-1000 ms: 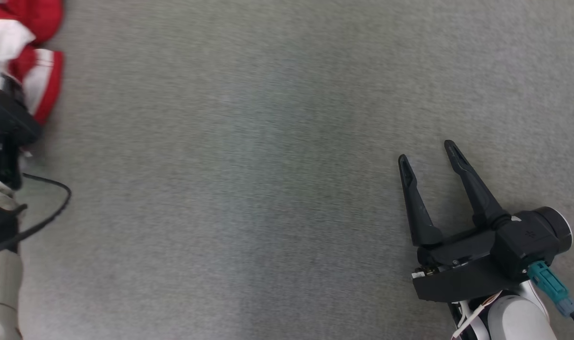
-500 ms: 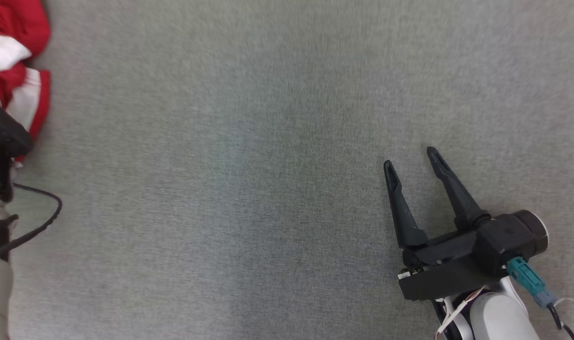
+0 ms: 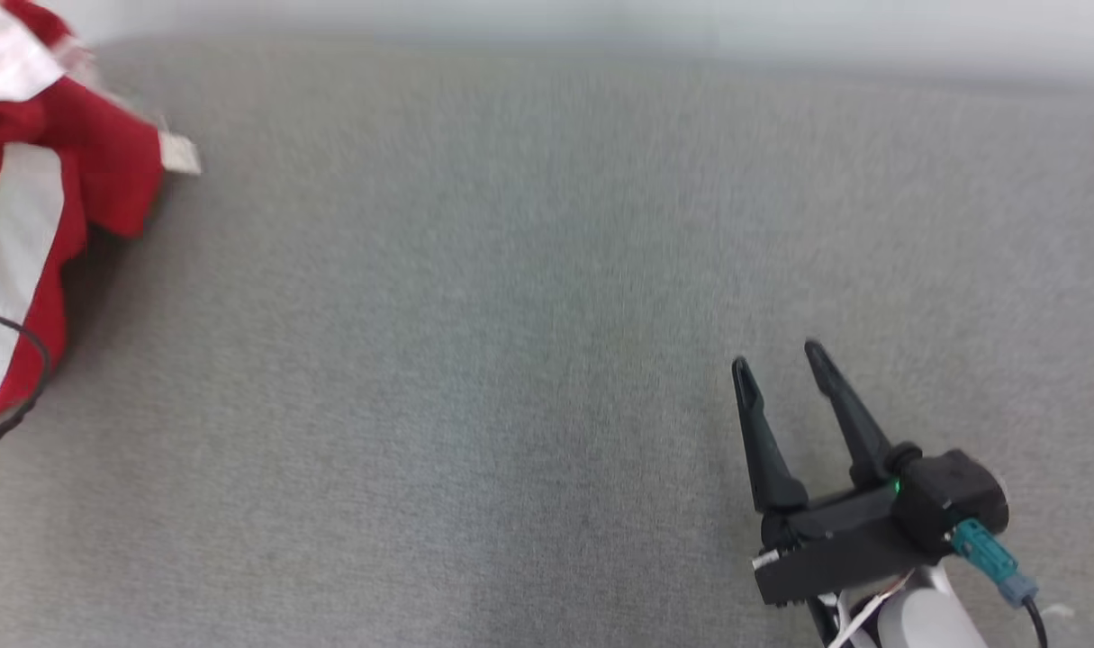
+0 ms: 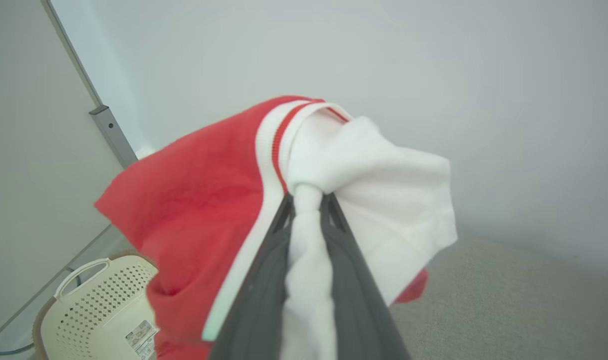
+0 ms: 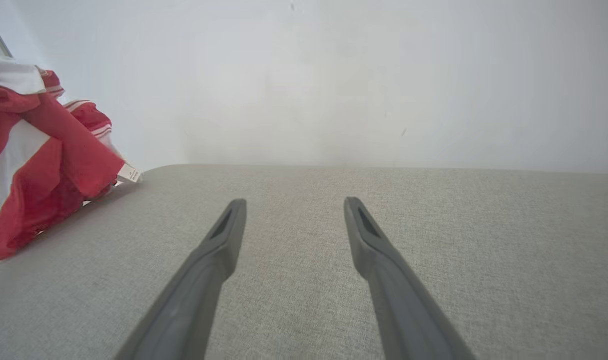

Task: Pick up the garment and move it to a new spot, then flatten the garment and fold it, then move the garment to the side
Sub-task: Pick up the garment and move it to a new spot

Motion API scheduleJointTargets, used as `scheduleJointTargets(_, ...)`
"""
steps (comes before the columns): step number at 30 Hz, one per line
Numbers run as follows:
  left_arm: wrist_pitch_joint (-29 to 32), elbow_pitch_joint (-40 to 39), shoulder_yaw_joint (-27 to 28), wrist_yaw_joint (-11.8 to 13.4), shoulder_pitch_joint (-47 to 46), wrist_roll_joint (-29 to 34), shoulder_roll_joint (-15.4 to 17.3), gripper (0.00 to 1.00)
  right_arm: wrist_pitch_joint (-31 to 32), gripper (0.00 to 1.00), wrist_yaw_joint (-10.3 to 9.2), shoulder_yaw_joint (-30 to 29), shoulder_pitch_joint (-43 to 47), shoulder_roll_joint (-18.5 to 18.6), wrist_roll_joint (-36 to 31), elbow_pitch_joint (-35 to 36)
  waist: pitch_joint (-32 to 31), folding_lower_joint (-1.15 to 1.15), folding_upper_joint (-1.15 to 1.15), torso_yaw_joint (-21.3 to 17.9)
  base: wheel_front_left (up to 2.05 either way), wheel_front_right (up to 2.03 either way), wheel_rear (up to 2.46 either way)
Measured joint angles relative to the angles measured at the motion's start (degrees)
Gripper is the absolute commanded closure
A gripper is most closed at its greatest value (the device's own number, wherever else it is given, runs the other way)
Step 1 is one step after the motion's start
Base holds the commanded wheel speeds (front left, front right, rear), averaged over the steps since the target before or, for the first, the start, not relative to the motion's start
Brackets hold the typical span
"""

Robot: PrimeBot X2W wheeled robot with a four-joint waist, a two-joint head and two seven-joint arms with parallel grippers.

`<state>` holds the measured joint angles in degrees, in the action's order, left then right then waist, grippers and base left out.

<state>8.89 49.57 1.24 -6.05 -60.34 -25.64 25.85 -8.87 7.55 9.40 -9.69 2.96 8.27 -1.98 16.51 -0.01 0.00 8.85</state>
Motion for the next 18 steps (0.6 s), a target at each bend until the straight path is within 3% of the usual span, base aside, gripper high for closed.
scheduleJointTargets(9, 5.68, -12.48, -2.41, -0.58, 0.73, -2.31, -2.15, 1.0, -1.33, 0.0, 0.0, 0.07, 2.76, -0.02, 2.67, -2.29, -9.86, -0.01, 0.0, 0.23, 0.0, 0.0, 0.0)
scheduleJointTargets(18, 10.67, -28.96, -5.33, -1.02, 2.63, -7.54, -8.51, 1.0, -1.38, 0.0, 0.0, 0.19, 3.81, -0.08, 2.72, -2.19, -14.59, 0.0, 0.0, -2.25, 0.0, 0.0, 0.0)
